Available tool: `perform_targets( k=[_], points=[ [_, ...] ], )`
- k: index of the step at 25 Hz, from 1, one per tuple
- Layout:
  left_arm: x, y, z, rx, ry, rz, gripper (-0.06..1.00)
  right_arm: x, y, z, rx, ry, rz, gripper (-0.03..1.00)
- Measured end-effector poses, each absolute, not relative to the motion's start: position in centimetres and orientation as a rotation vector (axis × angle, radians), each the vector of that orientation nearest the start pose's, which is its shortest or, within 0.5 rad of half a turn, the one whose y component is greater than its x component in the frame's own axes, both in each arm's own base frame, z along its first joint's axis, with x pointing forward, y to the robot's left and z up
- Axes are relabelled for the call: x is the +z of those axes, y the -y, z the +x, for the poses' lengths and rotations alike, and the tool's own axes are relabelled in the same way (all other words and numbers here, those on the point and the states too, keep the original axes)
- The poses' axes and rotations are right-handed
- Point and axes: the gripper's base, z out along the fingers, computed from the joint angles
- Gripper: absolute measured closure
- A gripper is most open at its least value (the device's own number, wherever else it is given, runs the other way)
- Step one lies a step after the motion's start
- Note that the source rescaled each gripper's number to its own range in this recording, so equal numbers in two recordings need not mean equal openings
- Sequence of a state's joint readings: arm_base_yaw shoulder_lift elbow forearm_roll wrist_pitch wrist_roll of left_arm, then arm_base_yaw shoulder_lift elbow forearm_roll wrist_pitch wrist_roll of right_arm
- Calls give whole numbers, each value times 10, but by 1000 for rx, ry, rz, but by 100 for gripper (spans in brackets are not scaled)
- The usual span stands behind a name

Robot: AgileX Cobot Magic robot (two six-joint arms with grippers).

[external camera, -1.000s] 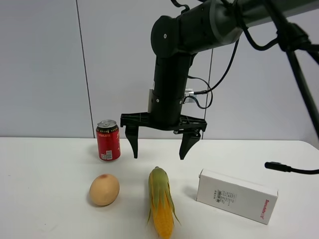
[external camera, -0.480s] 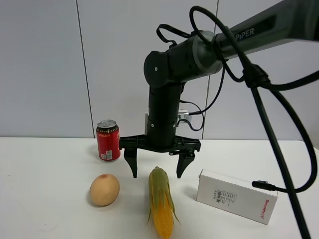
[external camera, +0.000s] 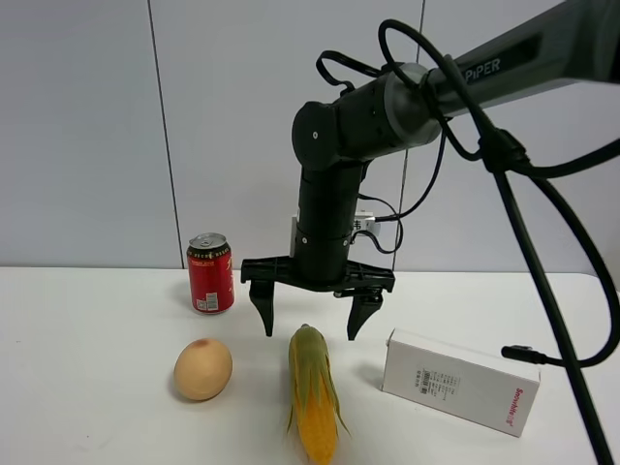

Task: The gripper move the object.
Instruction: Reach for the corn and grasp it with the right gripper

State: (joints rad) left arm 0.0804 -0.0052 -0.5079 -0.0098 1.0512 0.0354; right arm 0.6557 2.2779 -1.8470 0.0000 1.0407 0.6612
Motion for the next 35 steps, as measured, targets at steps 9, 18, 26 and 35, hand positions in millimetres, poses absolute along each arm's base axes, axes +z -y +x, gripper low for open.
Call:
perform_targets(
  k=[9, 18, 26, 35],
  points=[
    [280, 1, -6, 62, -2022, -45, -6, 139, -286, 381, 163, -3013, 31, 18],
    [280, 1, -6, 62, -2022, -45, -6, 127, -290, 383, 196, -3006, 44, 19],
    [280, 1, -6, 62, -2022, -45, -6, 117, -291, 384, 194, -3013, 42, 19],
    [280, 1, -6, 62, -2022, -45, -6, 114, -292, 383, 208, -3028, 56, 44]
  ],
)
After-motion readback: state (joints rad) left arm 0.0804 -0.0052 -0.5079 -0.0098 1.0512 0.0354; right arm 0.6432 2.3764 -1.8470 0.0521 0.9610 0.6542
